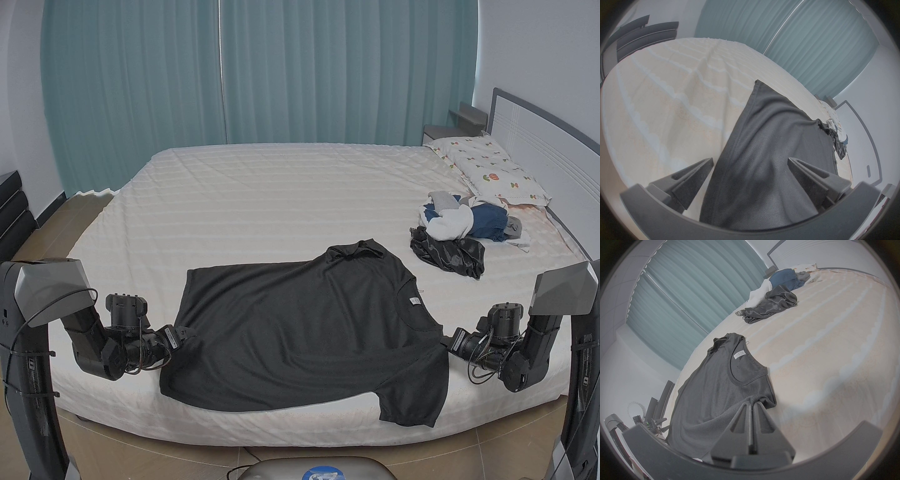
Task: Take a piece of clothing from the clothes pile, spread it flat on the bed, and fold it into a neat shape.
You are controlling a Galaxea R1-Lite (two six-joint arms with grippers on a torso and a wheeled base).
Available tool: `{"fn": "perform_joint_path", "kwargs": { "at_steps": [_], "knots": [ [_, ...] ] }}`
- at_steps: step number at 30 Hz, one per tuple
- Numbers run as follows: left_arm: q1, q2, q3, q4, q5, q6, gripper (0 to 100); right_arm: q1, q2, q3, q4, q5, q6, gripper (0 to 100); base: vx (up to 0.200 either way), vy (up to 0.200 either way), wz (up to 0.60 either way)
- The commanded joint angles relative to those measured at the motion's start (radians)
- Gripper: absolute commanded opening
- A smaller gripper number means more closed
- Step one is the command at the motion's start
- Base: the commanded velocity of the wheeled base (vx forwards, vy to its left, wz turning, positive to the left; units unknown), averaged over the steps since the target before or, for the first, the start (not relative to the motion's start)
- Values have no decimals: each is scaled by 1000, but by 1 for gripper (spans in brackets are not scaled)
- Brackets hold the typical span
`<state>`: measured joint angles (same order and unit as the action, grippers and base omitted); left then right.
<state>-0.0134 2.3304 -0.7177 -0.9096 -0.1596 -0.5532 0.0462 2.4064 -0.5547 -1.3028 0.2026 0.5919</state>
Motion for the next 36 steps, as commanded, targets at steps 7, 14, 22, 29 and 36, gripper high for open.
{"fn": "perform_joint_path", "kwargs": {
  "at_steps": [7, 14, 22, 29, 36],
  "knots": [
    [-16, 23, -94, 98, 6, 4, 100, -2, 16, -16, -6, -2, 2, 0, 0, 0, 0],
    [-14, 23, -97, 90, 75, 15, 0, 0, 11, -11, -4, -2, 2, 0, 0, 0, 0],
    [0, 6, -86, 57, 95, 4, 0, -2, 4, -11, -9, 0, 22, 0, 0, 0, 0],
    [27, 13, -88, -61, 144, -50, 0, 0, 7, -1, -56, -2, 37, 0, 0, 0, 0],
    [43, 27, -100, -72, 140, -53, 0, 0, 10, 1, -56, -2, 37, 0, 0, 0, 0]
  ]
}}
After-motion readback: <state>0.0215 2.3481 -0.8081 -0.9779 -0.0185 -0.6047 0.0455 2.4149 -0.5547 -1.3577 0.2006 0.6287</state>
